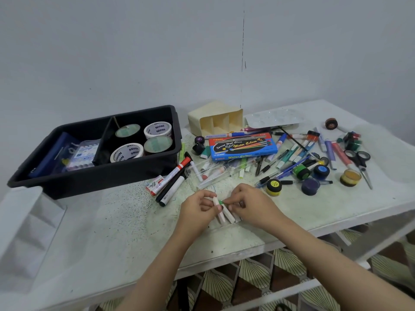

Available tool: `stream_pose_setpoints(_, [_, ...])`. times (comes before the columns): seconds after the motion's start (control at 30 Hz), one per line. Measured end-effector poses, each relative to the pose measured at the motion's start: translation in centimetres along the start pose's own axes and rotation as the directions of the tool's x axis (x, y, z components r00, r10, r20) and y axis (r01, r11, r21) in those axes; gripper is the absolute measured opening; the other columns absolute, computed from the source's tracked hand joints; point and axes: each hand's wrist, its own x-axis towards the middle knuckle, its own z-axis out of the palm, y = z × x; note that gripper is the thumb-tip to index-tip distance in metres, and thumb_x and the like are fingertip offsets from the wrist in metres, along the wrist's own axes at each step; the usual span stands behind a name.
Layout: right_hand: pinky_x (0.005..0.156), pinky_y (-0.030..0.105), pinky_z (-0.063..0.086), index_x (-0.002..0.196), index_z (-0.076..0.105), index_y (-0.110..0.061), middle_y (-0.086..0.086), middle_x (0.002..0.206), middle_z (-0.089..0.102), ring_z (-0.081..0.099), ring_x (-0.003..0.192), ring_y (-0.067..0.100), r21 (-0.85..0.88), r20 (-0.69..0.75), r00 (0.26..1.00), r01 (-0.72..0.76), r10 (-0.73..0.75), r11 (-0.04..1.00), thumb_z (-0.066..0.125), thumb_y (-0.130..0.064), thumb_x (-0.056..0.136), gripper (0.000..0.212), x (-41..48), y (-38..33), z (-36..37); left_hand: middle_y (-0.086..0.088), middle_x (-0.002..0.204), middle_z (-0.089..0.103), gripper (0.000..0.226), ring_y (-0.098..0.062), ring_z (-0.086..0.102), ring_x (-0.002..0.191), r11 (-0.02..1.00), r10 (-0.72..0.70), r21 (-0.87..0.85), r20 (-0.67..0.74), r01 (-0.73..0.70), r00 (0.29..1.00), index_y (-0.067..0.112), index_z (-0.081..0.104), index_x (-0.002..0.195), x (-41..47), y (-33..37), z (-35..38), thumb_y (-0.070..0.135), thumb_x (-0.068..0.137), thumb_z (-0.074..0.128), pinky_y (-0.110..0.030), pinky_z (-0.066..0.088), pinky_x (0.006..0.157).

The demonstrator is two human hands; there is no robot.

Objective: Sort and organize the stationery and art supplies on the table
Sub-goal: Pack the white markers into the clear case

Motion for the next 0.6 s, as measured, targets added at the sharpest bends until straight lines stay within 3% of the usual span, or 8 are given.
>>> stream_pose_setpoints(0.13, [0.055, 0.011, 0.028, 0.125, 0.057, -0.042, -0.012, 0.096, 0.048, 0.043, 0.067, -0.004, 0.007, -0.006, 0.999, 0.042, -0.042, 0.999, 0.055, -0.030, 0.091, 0.036, -0.2, 0.2, 0.3, -0.001, 0.075, 0.063, 0.022, -0.007, 0.060, 0.062, 1.000, 0.003, -0.014, 0.002, -0.003, 1.000, 0.021, 0.063, 0.091, 0.1, -0.1, -0.1, 0.008, 0.077, 0.075, -0.022, 0.049, 0.062])
stream_pose_setpoints(0.33, [0.057, 0.013, 0.028, 0.128, 0.053, -0.045, -0.014, 0.104, 0.044, 0.041, 0.068, -0.008, -0.020, 0.048, 0.996, 0.071, -0.070, 0.997, 0.058, -0.035, 0.089, 0.040, -0.1, 0.3, 0.0, 0.000, 0.075, 0.062, 0.023, -0.009, 0.060, 0.065, 1.000, 0.006, -0.030, 0.002, -0.006, 1.000, 0.017, 0.064, 0.095, 0.3, -0.3, -0.2, 0.007, 0.077, 0.074, -0.024, 0.051, 0.065])
stream_pose_setpoints(0.43, [0.063, 0.020, 0.033, 0.129, 0.054, -0.039, -0.011, 0.112, 0.044, 0.040, 0.068, -0.009, -0.041, 0.087, 0.992, 0.092, -0.088, 0.995, 0.058, -0.032, 0.091, 0.039, -0.1, 0.3, -0.4, 0.000, 0.074, 0.061, 0.023, -0.010, 0.060, 0.065, 0.999, 0.008, -0.033, 0.002, -0.008, 1.000, 0.017, 0.064, 0.094, 0.3, -0.4, -0.3, 0.007, 0.077, 0.074, -0.028, 0.054, 0.068])
stream_pose_setpoints(0.6, [0.068, 0.019, 0.032, 0.129, 0.056, -0.034, -0.008, 0.117, 0.042, 0.041, 0.071, -0.007, -0.026, 0.132, 0.989, 0.073, -0.069, 0.997, 0.062, -0.033, 0.089, 0.041, 0.2, 0.3, -0.7, 0.000, 0.074, 0.060, 0.023, -0.012, 0.059, 0.065, 0.999, 0.014, -0.034, -0.007, -0.014, 1.000, 0.017, 0.063, 0.095, 0.2, -0.3, -0.3, 0.007, 0.077, 0.074, -0.033, 0.055, 0.071])
